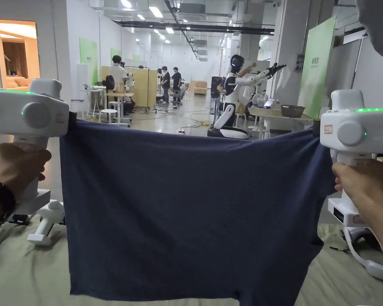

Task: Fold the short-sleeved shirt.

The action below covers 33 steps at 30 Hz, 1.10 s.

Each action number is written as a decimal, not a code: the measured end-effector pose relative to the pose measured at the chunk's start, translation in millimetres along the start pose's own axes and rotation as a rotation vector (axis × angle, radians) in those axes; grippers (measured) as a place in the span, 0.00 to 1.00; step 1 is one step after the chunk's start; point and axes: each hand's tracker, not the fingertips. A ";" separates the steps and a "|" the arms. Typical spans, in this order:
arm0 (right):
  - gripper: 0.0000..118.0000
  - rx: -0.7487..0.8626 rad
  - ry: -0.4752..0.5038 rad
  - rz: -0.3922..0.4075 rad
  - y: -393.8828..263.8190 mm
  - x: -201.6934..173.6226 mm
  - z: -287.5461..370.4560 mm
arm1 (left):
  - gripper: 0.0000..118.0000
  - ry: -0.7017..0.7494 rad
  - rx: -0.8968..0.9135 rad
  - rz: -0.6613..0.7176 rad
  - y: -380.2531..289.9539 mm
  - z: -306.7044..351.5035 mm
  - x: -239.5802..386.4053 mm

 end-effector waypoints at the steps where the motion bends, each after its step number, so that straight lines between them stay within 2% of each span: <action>1: 0.04 0.006 0.002 -0.002 -1.9 0.2 1.1 | 0.05 0.001 0.005 0.008 -1.8 0.2 0.1; 8: 0.04 -0.045 0.000 0.010 -52.4 -0.5 6.2 | 0.05 -0.024 -0.037 0.002 -57.1 -4.8 4.5; 13: 0.04 -0.113 0.003 0.068 -113.1 -2.0 28.0 | 0.05 -0.045 -0.106 -0.010 -124.2 5.5 6.8; 21: 0.04 -0.197 0.013 0.054 -191.1 11.3 82.3 | 0.05 -0.078 -0.148 0.022 -207.4 66.9 -2.5; 26: 0.04 -0.216 0.011 0.061 -217.5 18.5 133.1 | 0.05 -0.087 -0.138 0.040 -231.2 119.6 -11.7; 33: 0.04 -0.220 0.047 0.061 -237.6 23.7 211.4 | 0.05 -0.089 -0.169 -0.008 -263.6 186.2 -25.1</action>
